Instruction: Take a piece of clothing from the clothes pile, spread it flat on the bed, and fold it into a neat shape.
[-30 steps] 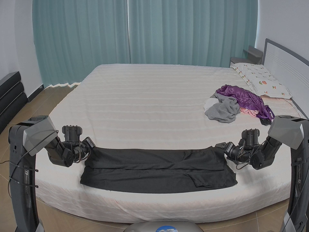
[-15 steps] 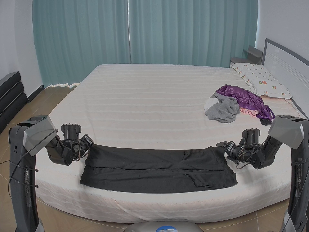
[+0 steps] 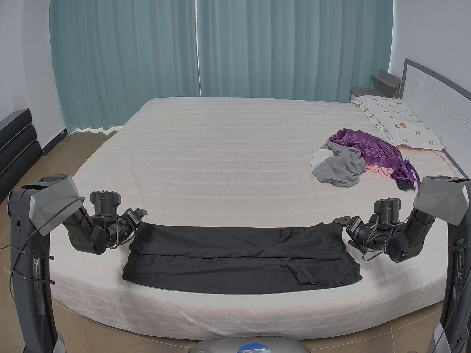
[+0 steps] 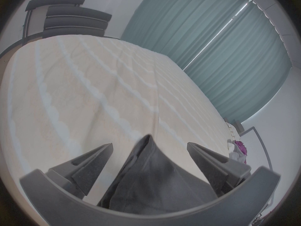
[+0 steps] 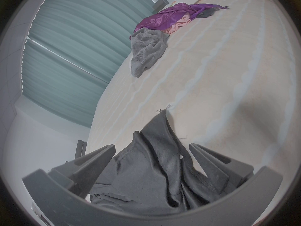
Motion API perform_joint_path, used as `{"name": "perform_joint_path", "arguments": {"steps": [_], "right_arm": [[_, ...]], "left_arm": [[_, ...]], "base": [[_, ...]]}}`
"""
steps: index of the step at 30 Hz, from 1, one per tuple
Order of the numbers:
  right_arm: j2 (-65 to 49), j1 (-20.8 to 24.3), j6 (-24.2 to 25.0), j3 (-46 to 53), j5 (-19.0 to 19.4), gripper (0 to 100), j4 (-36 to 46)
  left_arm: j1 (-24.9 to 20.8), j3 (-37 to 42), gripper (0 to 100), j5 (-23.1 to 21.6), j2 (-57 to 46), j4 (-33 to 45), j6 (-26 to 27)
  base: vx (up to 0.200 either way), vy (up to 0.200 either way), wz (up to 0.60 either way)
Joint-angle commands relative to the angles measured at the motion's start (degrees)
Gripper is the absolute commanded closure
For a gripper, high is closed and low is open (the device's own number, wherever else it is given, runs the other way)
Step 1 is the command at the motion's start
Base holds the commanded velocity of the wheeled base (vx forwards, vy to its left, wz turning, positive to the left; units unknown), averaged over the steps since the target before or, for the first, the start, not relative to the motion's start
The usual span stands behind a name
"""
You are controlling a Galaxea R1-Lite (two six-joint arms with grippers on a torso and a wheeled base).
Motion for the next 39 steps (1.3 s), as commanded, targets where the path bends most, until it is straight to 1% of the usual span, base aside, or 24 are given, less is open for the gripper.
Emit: {"name": "perform_joint_path", "arguments": {"steps": [1, 3, 6, 9, 14, 17, 21, 25, 34, 35, 39], "right_arm": [[-3.6, -0.8, 3.0, 6.2, 0.0, 0, -1.8], [-4.3, -1.1, 3.6, 8.7, 0.0, 0, -4.3], [-3.8, -1.0, 3.5, 11.0, 0.0, 0, -7.7], [-3.4, -0.8, 3.4, 11.4, 0.0, 0, -9.2], [-3.4, -0.8, 3.4, 11.4, 0.0, 0, -9.3], [-3.4, -0.8, 3.4, 11.5, 0.0, 0, -9.4], [-3.4, -0.8, 3.3, 11.6, 0.0, 0, -9.4], [-3.4, -0.7, 3.2, 11.7, 0.0, 0, -9.4], [-3.4, -0.7, 3.2, 11.7, 0.4, 0, -9.4], [-3.4, -0.7, 3.2, 11.7, 0.4, 0, -9.4], [-3.4, -0.8, 3.2, 11.7, 0.4, 0, -9.4]], "left_arm": [[0.4, 10.1, 0, -6.9, -6.8, -0.4, 3.1], [1.2, 13.0, 0, -9.5, -7.3, -0.3, 8.6], [1.3, 14.4, 0, -10.0, -7.0, -0.3, 12.3], [0.7, 14.3, 0, -10.0, -6.6, -0.4, 13.0], [-0.5, 11.1, 0, -9.9, -4.1, -0.4, 13.4], [-0.5, 10.0, 0, -9.4, -2.9, -0.3, 15.9], [-0.6, 10.1, 0, -9.4, -2.0, -0.4, 17.1], [-0.7, 10.9, 0, -9.3, -1.5, -0.5, 20.2], [-1.1, 12.3, 0, -9.3, -2.2, -0.5, 20.4], [-1.1, 12.4, 100, -9.4, -2.2, -0.5, 20.3], [-1.1, 12.3, 100, -9.4, -2.2, -0.5, 19.9]], "base": [[0.0, 0.0, 0.0], [0.0, 0.0, 0.0], [0.0, 0.0, 0.0], [0.0, 0.0, 0.0], [0.0, 0.0, 0.0], [0.0, 0.0, 0.0], [0.0, 0.0, 0.0], [0.0, 0.0, 0.0], [0.0, 0.0, 0.0], [0.0, 0.0, 0.0], [0.0, 0.0, 0.0]]}}
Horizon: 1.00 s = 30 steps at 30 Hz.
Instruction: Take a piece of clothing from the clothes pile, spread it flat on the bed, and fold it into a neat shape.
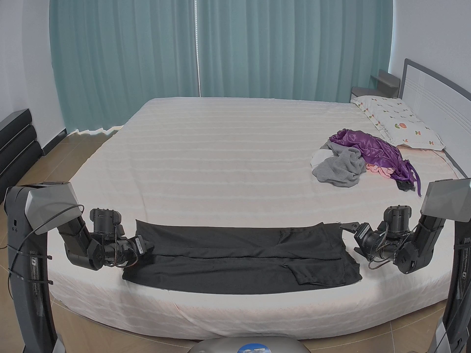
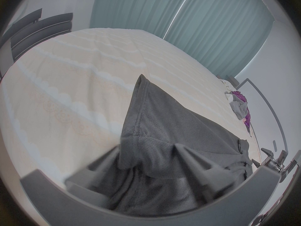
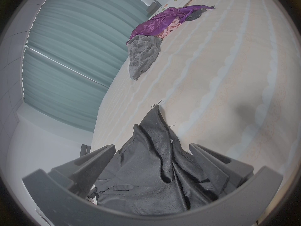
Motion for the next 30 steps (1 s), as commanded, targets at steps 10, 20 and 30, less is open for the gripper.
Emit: {"name": "perform_joint_path", "arguments": {"steps": [10, 20, 30], "right_arm": [[0.0, -0.2, 0.1, -0.1, 0.7, 0, 0.0], [-0.1, -0.3, 0.2, -0.1, 1.2, 0, -0.1], [-0.1, -0.3, 0.2, 0.0, 1.2, 0, -0.1]], "left_arm": [[0.0, 1.0, 100, 0.2, -1.4, -1.6, -3.4], [-0.1, 1.4, 100, 0.2, -1.8, -3.7, -6.0], [-0.1, 1.4, 100, 0.2, -1.8, -3.7, -6.1]], "base": [[0.0, 0.0, 0.0], [0.0, 0.0, 0.0], [-0.06, 0.0, 0.0]]}}
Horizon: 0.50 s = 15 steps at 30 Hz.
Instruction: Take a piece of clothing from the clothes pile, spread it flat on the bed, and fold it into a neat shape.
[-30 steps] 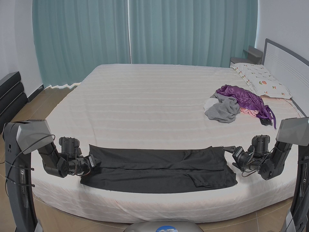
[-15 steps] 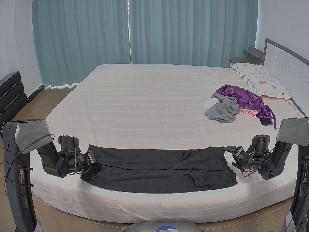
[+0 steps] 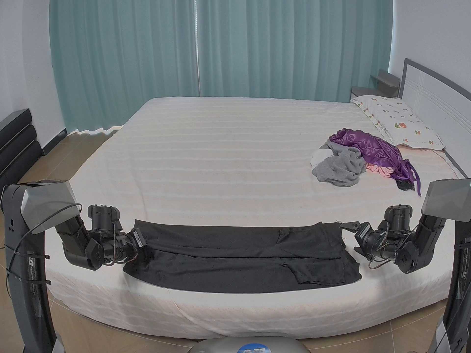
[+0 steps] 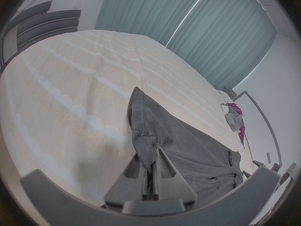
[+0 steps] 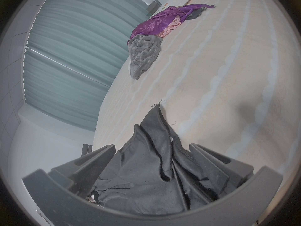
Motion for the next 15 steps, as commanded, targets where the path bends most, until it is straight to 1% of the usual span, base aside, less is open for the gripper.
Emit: {"name": "perform_joint_path", "arguments": {"steps": [1, 8, 12, 15], "right_arm": [[0.0, 0.0, 0.0, 0.0, 0.0, 0, 0.0], [0.1, 0.0, 0.0, 0.0, 0.0, 0, 0.0], [0.1, 0.1, -0.1, 0.0, 0.0, 0, 0.0], [0.1, 0.1, -0.1, 0.0, 0.0, 0, 0.0]], "left_arm": [[0.0, -0.1, 100, 0.0, 0.0, 0.0, 0.0], [-0.1, -0.2, 100, 0.0, -0.2, -0.1, -0.3], [-0.8, -1.0, 100, 0.3, -1.0, -0.1, -3.2], [-1.2, -1.0, 100, 0.4, -1.1, -0.1, -3.7]], "base": [[0.0, 0.0, 0.0], [0.0, 0.0, 0.0], [0.0, 0.0, 0.0], [0.0, -0.2, 0.0]]}}
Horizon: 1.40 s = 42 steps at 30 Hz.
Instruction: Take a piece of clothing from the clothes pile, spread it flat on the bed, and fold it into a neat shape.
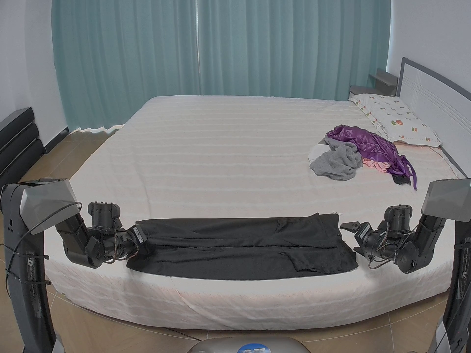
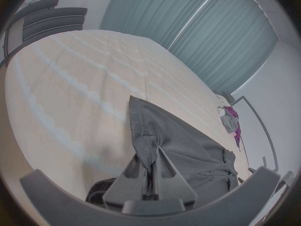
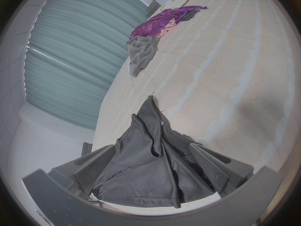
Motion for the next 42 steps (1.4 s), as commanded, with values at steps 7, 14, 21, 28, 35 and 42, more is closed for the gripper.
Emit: {"name": "perform_joint_path", "arguments": {"steps": [7, 14, 21, 28, 35, 42], "right_arm": [[0.1, 0.0, 0.0, 0.0, 0.0, 0, 0.0], [0.1, 0.0, 0.0, 0.0, 0.0, 0, 0.0], [0.1, 0.0, 0.0, 0.0, 0.0, 0, 0.0], [0.1, 0.0, 0.0, 0.0, 0.0, 0, 0.0], [0.1, 0.0, 0.0, 0.0, 0.0, 0, 0.0], [0.1, 0.0, -0.1, 0.0, 0.0, 0, 0.0]], "left_arm": [[-0.9, 0.2, 100, 0.2, -2.4, 0.0, -0.9], [-2.0, 0.9, 100, 0.7, -5.9, 0.2, -3.7], [-3.4, 1.6, 100, 1.1, -8.1, 0.7, -4.7], [-5.7, 1.6, 100, 3.4, -8.8, 0.8, -5.9], [-8.4, 0.2, 100, 4.8, -10.4, 1.7, -6.0], [-12.0, -4.1, 100, 6.9, -11.7, 7.5, -6.0]], "base": [[0.0, -0.2, 0.0], [0.0, -0.2, 0.0], [0.0, -0.2, 0.0], [0.0, -0.2, 0.0], [0.0, -0.2, 0.0], [0.0, -0.2, 0.0]]}}
